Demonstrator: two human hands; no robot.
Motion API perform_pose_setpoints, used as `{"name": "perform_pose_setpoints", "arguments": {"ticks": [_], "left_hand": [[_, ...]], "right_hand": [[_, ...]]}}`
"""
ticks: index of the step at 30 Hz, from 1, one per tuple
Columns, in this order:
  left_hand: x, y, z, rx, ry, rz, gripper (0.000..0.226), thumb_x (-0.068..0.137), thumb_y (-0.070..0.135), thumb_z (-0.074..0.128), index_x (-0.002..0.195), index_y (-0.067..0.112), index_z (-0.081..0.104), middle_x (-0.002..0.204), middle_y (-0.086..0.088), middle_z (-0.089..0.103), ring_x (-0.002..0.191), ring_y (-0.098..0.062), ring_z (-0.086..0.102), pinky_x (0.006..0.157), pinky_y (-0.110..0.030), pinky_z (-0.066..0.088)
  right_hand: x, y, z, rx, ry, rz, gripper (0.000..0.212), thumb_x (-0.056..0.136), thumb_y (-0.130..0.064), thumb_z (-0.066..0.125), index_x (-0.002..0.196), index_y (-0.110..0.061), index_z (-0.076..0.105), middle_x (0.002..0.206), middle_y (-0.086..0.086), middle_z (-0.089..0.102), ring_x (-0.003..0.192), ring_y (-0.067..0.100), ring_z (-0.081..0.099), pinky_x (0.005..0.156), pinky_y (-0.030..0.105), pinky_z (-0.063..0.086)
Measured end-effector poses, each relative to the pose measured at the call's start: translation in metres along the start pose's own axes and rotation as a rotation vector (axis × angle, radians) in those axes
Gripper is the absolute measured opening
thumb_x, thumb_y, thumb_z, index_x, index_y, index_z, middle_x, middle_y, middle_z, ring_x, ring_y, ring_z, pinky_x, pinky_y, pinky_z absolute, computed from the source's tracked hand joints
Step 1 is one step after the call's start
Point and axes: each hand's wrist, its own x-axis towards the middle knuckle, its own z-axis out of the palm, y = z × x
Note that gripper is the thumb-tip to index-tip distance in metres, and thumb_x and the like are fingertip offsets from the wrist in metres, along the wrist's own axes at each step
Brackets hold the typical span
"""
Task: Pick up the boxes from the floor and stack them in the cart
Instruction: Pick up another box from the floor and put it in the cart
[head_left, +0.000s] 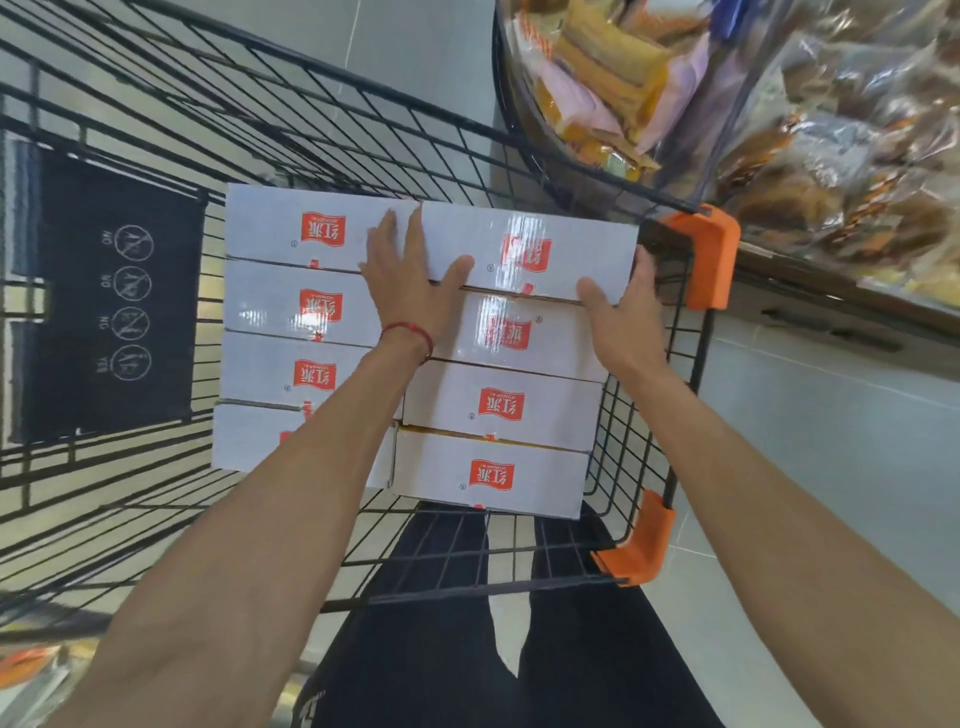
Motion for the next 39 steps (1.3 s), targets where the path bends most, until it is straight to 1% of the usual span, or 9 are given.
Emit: {"name": "perform_pose_setpoints", "arguments": {"ticks": [5, 12, 19, 23, 25, 28, 30, 36, 39], "left_hand": [[-0.003, -0.012, 0.026, 0.274, -0.016, 0.069, 0.077, 0.101, 0.059, 0.029, 0.159, 0.026, -0.011, 0.166, -0.012, -0.017, 0.152, -0.038, -0.017, 0.120, -0.058, -0.009], [-0.005, -0.019, 0.035, 0.306, 0.052, 0.083, 0.073, 0.098, 0.061, 0.006, 0.159, 0.025, -0.011, 0.166, -0.013, -0.017, 0.152, -0.037, -0.018, 0.120, -0.056, -0.013], [-0.010, -0.005, 0.027, 0.311, 0.012, 0.044, 0.069, 0.105, 0.047, 0.027, 0.160, 0.024, -0.007, 0.167, -0.012, -0.017, 0.152, -0.037, -0.017, 0.122, -0.058, -0.008], [-0.029, 0.021, 0.017, 0.318, -0.001, 0.093, 0.067, 0.102, 0.013, 0.042, 0.160, 0.022, 0.011, 0.168, -0.012, -0.008, 0.152, -0.039, -0.015, 0.122, -0.055, -0.006], [-0.050, 0.037, 0.012, 0.236, 0.036, 0.165, 0.065, 0.099, 0.005, 0.046, 0.158, 0.021, 0.024, 0.168, -0.011, 0.004, 0.154, -0.036, -0.008, 0.125, -0.046, -0.002], [-0.095, 0.058, 0.004, -0.063, 0.012, 0.223, 0.057, 0.097, -0.004, 0.045, 0.149, 0.018, 0.043, 0.164, -0.009, 0.023, 0.154, -0.028, 0.013, 0.120, -0.021, 0.004], [-0.128, 0.070, 0.000, -0.189, 0.010, 0.250, 0.051, 0.097, -0.007, 0.045, 0.141, 0.016, 0.052, 0.157, -0.008, 0.037, 0.148, -0.023, 0.028, 0.114, -0.010, 0.011], [-0.228, 0.108, 0.010, -0.245, -0.117, 0.422, 0.041, 0.096, -0.002, 0.049, 0.132, 0.014, 0.060, 0.136, 0.000, 0.055, 0.128, -0.018, 0.049, 0.112, -0.045, 0.040], [-0.279, 0.133, 0.023, -0.165, -0.302, 0.551, 0.037, 0.098, 0.006, 0.051, 0.133, 0.015, 0.060, 0.137, -0.004, 0.055, 0.121, -0.020, 0.053, 0.107, -0.041, 0.045]], "right_hand": [[0.014, 0.020, 0.011, 0.013, 0.004, 0.011, 0.063, 0.103, -0.025, 0.057, 0.157, -0.025, 0.025, 0.141, -0.007, 0.053, 0.125, 0.013, 0.056, 0.108, 0.046, 0.050], [0.014, 0.041, 0.022, 0.182, -0.044, 0.014, 0.067, 0.105, -0.037, 0.052, 0.158, -0.043, 0.012, 0.148, -0.007, 0.050, 0.127, 0.014, 0.061, 0.102, 0.049, 0.056], [0.008, 0.032, 0.013, 0.127, -0.084, -0.008, 0.054, 0.107, -0.026, 0.050, 0.155, -0.027, 0.025, 0.137, -0.007, 0.054, 0.113, 0.003, 0.062, 0.093, 0.029, 0.058], [-0.031, 0.021, 0.000, -0.058, -0.004, -0.163, 0.047, 0.101, -0.007, 0.053, 0.146, -0.015, 0.043, 0.141, -0.001, 0.053, 0.128, 0.009, 0.050, 0.113, 0.025, 0.041], [-0.060, 0.022, -0.009, -0.069, 0.009, -0.222, 0.046, 0.101, -0.005, 0.053, 0.146, -0.011, 0.045, 0.143, -0.002, 0.051, 0.129, 0.006, 0.045, 0.113, 0.016, 0.034], [-0.104, 0.032, -0.033, 0.042, 0.075, -0.220, 0.036, 0.100, -0.006, 0.053, 0.135, -0.012, 0.060, 0.134, 0.003, 0.063, 0.122, 0.012, 0.059, 0.110, 0.032, 0.046], [-0.134, 0.043, -0.054, 0.152, 0.122, -0.193, 0.030, 0.100, -0.003, 0.054, 0.124, -0.016, 0.066, 0.118, -0.004, 0.069, 0.109, -0.003, 0.062, 0.097, 0.015, 0.048], [-0.212, 0.105, -0.119, 0.180, 0.170, -0.210, 0.045, 0.092, 0.008, 0.054, 0.113, -0.030, 0.065, 0.111, -0.017, 0.066, 0.105, -0.013, 0.060, 0.094, 0.006, 0.043], [-0.247, 0.135, -0.155, 0.243, 0.225, -0.174, 0.042, 0.094, 0.006, 0.055, 0.110, -0.031, 0.066, 0.111, -0.017, 0.067, 0.102, -0.012, 0.061, 0.090, 0.006, 0.043]]}}
